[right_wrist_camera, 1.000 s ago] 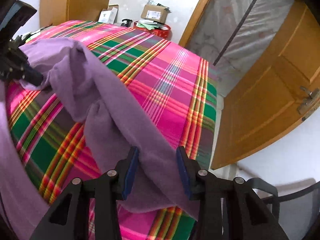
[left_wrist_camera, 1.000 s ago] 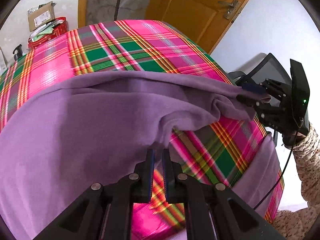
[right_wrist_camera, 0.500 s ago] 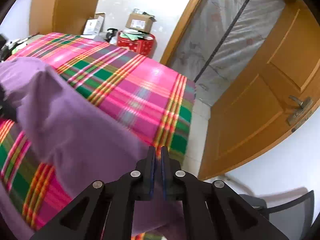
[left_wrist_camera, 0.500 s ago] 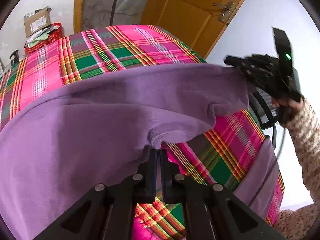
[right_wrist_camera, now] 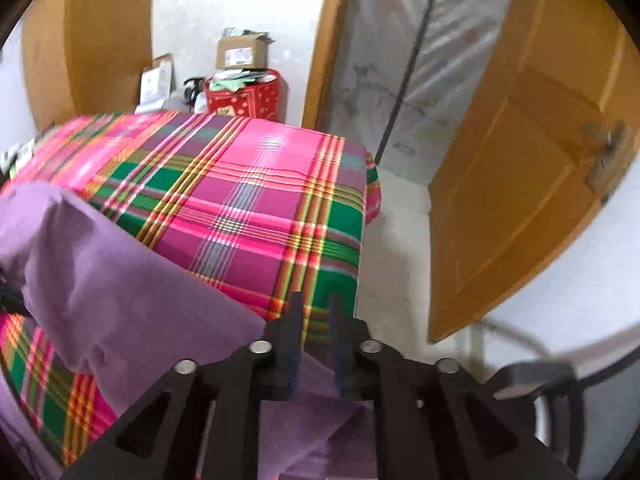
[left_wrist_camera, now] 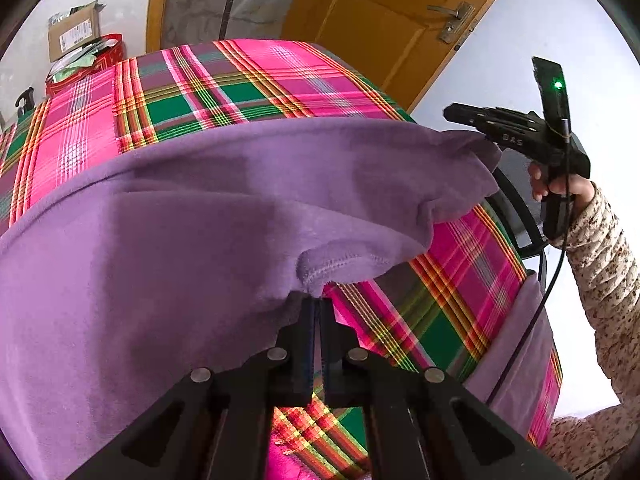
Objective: Fold clothes
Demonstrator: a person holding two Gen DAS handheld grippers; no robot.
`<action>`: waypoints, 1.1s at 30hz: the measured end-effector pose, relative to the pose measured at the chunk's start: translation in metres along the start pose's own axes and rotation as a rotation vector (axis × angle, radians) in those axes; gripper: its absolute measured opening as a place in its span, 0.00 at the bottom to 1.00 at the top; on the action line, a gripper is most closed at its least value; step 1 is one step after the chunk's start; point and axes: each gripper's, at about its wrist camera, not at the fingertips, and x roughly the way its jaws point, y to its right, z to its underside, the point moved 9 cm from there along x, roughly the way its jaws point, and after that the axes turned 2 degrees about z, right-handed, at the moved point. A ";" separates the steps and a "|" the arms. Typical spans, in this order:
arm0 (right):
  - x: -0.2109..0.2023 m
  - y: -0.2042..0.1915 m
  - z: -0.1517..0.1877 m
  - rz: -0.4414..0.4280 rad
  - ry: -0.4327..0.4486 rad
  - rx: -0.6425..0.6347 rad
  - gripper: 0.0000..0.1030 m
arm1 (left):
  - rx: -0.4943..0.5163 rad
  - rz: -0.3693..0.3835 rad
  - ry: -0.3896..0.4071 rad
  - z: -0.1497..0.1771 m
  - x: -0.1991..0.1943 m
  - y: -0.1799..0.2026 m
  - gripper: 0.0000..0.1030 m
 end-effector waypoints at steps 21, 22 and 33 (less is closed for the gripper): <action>-0.025 0.060 0.084 -0.244 0.008 0.495 0.41 | -0.037 0.001 -0.010 -0.003 0.004 0.000 0.02; -0.023 0.058 0.086 -0.259 0.005 0.502 0.41 | -0.036 0.000 -0.011 -0.004 0.005 0.000 0.02; -0.033 0.065 0.056 -0.136 0.094 0.406 0.05 | -0.040 0.004 0.009 -0.006 0.004 -0.001 0.02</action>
